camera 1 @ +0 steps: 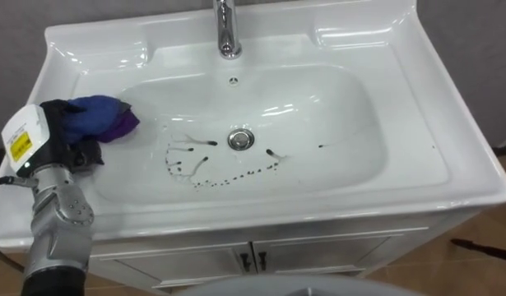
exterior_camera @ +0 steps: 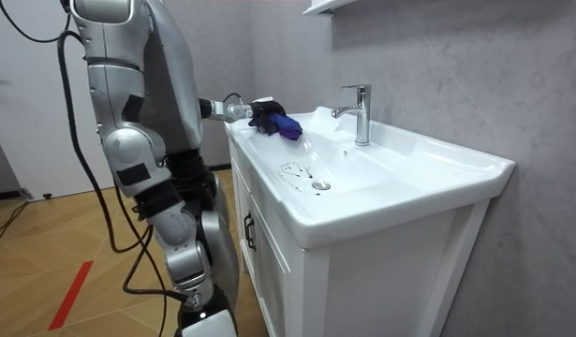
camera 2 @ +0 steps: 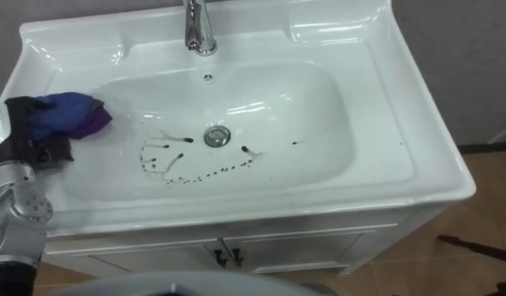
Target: Wipe basin
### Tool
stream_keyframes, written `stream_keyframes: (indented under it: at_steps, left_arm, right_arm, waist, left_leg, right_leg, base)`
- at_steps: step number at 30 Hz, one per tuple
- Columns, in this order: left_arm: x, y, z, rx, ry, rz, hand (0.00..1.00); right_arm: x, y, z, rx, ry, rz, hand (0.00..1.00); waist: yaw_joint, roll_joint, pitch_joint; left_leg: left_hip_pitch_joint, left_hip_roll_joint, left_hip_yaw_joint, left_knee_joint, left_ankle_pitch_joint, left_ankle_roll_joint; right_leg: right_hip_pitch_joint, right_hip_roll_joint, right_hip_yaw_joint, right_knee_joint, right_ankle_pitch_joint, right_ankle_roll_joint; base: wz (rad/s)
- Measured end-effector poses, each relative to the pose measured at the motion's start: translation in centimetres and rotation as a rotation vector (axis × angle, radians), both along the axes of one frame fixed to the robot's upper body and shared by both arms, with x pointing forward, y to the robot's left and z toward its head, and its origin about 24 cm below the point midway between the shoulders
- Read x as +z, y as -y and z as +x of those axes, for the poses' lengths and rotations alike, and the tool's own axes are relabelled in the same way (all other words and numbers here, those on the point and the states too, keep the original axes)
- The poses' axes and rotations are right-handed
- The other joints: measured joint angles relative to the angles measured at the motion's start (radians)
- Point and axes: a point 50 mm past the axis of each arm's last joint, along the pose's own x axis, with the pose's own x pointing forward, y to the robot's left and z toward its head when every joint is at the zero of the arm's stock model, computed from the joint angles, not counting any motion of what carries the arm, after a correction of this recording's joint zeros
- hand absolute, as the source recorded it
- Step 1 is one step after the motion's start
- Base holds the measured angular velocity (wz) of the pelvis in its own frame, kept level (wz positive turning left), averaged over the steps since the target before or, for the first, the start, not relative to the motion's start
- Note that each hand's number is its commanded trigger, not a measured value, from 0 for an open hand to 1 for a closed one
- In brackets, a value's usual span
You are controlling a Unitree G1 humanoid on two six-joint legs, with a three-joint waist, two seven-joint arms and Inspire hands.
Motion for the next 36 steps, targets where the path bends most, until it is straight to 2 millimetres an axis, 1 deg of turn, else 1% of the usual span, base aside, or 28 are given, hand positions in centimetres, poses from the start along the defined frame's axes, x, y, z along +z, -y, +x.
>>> stream_keyframes:
  at_steps: [3,9,14,21,23,25,26,29,30,33,36]
  left_arm:
    - [0.0,-0.1,0.0,0.011,-0.009,0.006,1.00]
    - [-0.1,-0.2,-0.1,0.019,-0.017,0.010,1.00]
    - [-0.1,-0.2,-0.1,0.022,-0.017,0.011,1.00]
    - [0.0,0.0,0.0,0.014,-0.011,0.040,1.00]
    - [0.2,0.2,0.1,0.017,0.000,0.042,1.00]
    - [0.5,0.3,0.3,0.010,0.014,0.048,1.00]
    - [0.6,0.4,0.3,0.009,0.017,0.050,1.00]
    - [1.2,0.7,0.7,-0.001,0.039,0.057,1.00]
    - [1.4,0.8,0.7,-0.007,0.046,0.060,1.00]
    - [1.6,0.9,0.4,-0.010,0.052,0.064,1.00]
    - [1.6,1.1,0.5,-0.018,0.054,0.065,1.00]
  right_arm:
    - [0.0,0.0,0.0,-0.001,0.001,-0.001,0.00]
    - [0.0,0.0,0.0,-0.001,0.001,-0.007,0.00]
    - [0.0,0.1,0.0,-0.001,0.003,-0.022,0.00]
    - [0.0,0.1,0.0,0.004,0.005,-0.026,0.00]
    - [0.0,0.0,0.0,0.011,0.006,-0.027,0.00]
    - [-0.1,-0.3,0.1,0.036,0.009,-0.021,0.00]
    - [-0.1,-0.3,0.1,0.038,0.011,-0.020,0.00]
    - [-0.1,-0.4,0.4,0.051,0.029,-0.018,0.00]
    - [-0.1,-0.5,0.6,0.054,0.039,-0.017,0.00]
    - [-0.1,-0.5,0.7,0.057,0.049,-0.013,0.00]
    - [-0.1,-0.6,0.9,0.061,0.065,-0.004,0.00]
  waist:
    - [0.000,0.004,-0.0018]
    - [0.000,0.007,-0.0010]
    - [0.000,0.006,-0.0011]
    - [0.001,-0.003,0.0002]
    - [0.001,-0.007,0.0015]
    - [0.000,-0.013,0.0056]
    - [0.000,-0.013,0.0061]
    - [-0.019,-0.015,0.0075]
    - [-0.024,-0.016,0.0108]
    - [-0.023,-0.016,0.0114]
    - [-0.024,-0.012,0.0158]
  left_leg:
    - [0.001,0.000,0.000,0.000,0.000,0.000]
    - [0.002,0.000,0.000,-0.001,0.000,0.000]
    - [0.002,0.000,0.000,0.000,0.000,0.000]
    - [0.002,0.001,0.000,0.000,0.001,-0.002]
    - [0.003,0.001,-0.002,-0.001,0.001,-0.002]
    - [0.000,0.001,-0.008,-0.001,0.001,-0.002]
    - [-0.002,0.000,-0.010,-0.001,0.001,-0.002]
    - [-0.018,-0.002,-0.028,0.001,0.001,-0.002]
    - [-0.021,-0.002,-0.026,0.000,0.001,-0.002]
    - [-0.025,-0.002,-0.024,0.000,0.001,-0.002]
    - [-0.026,-0.002,-0.024,0.000,0.001,-0.002]
  right_leg:
    - [0.001,0.000,0.000,-0.001,0.000,0.000]
    - [0.001,0.000,0.002,0.001,-0.003,-0.001]
    - [0.000,-0.001,0.002,0.002,-0.007,-0.002]
    - [0.003,-0.003,-0.001,-0.001,-0.007,-0.002]
    - [0.006,-0.004,-0.003,-0.005,-0.007,-0.002]
    - [0.007,-0.005,-0.006,-0.008,-0.007,-0.002]
    - [0.007,-0.005,-0.008,-0.010,-0.006,-0.002]
    - [0.001,-0.006,-0.027,-0.021,-0.002,0.001]
    - [-0.003,-0.005,-0.027,-0.021,-0.001,0.001]
    - [-0.006,-0.005,-0.028,-0.022,-0.001,0.002]
    - [-0.005,-0.006,-0.027,-0.022,-0.001,0.002]
  base:
    - [0.00]
    - [0.00]
    - [0.00]
    - [0.01]
    - [0.05]
    - [0.07]
    - [0.11]
    - [0.19]
    - [0.07]
    - [0.00]
    - [0.00]
